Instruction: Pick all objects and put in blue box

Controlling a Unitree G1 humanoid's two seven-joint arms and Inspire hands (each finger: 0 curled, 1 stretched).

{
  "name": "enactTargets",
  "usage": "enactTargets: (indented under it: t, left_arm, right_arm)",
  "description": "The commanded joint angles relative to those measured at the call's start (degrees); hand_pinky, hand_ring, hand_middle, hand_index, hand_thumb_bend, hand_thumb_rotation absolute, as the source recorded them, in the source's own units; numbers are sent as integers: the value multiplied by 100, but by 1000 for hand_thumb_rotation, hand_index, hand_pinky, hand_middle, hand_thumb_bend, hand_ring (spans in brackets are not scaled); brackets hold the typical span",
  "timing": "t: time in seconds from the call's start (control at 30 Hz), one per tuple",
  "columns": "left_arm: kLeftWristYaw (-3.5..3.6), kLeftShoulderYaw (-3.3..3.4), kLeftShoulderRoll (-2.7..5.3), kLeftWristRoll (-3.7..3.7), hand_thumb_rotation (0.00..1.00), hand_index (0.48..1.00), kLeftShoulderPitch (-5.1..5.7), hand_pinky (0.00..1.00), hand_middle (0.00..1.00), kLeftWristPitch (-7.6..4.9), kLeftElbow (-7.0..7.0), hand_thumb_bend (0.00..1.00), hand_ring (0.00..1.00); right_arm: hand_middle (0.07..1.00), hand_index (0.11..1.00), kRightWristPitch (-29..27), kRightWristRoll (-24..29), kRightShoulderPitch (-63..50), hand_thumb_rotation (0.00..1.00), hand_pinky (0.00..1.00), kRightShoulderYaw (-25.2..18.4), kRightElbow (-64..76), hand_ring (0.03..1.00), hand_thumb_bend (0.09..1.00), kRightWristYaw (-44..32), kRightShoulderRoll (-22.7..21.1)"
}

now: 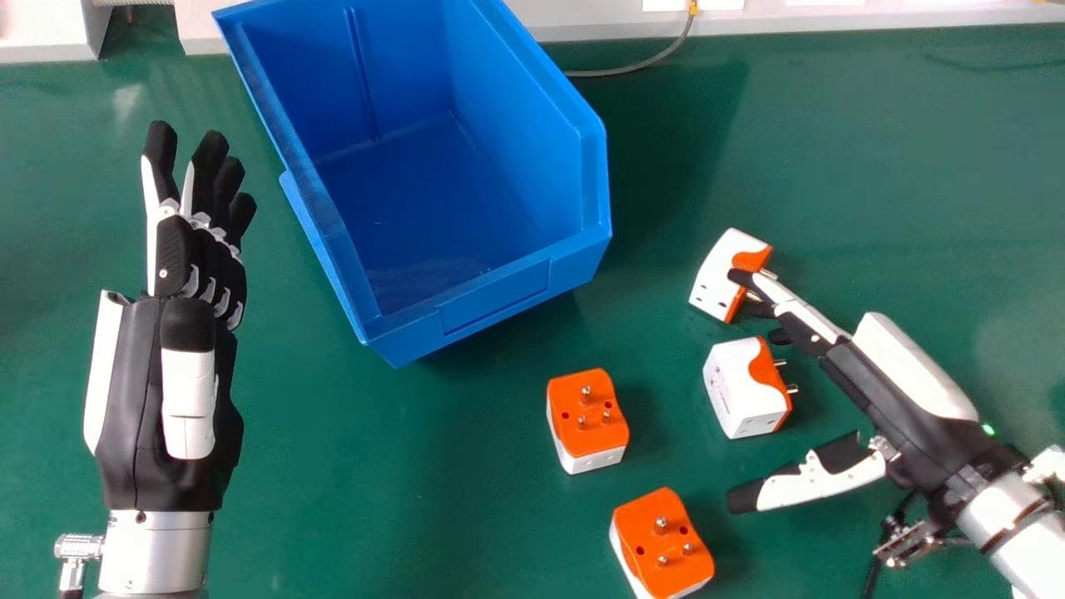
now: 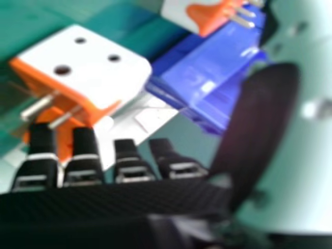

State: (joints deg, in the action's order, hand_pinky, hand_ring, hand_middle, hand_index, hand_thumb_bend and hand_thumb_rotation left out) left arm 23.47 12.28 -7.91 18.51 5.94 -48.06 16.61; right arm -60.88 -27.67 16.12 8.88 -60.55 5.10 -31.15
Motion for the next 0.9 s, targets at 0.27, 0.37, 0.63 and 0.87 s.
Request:
enactTargets:
  t: [0.27, 0.37, 0.63, 0.87]
  left_arm:
    - [-21, 20, -33, -4, 964, 989, 41, 1000, 1000, -35, -169, 875, 1000]
    - [-34, 10, -28, -12, 964, 989, 46, 1000, 1000, -29, -179, 874, 1000]
    - [22, 16, -48, 44, 964, 990, 17, 1000, 1000, -45, -111, 873, 1000]
    - [24, 22, -48, 34, 964, 990, 23, 1000, 1000, -37, -118, 873, 1000]
  right_arm:
    - [948, 944, 131, -171, 306, 332, 803, 147, -49, 890, 1000, 283, -95]
    - [947, 943, 202, -187, 357, 335, 801, 188, -174, 887, 1000, 312, -73]
    - [944, 936, 289, -261, 434, 326, 789, 327, -282, 878, 1000, 504, -81]
    - [940, 931, 353, -341, 509, 317, 788, 446, -389, 875, 1000, 659, -96]
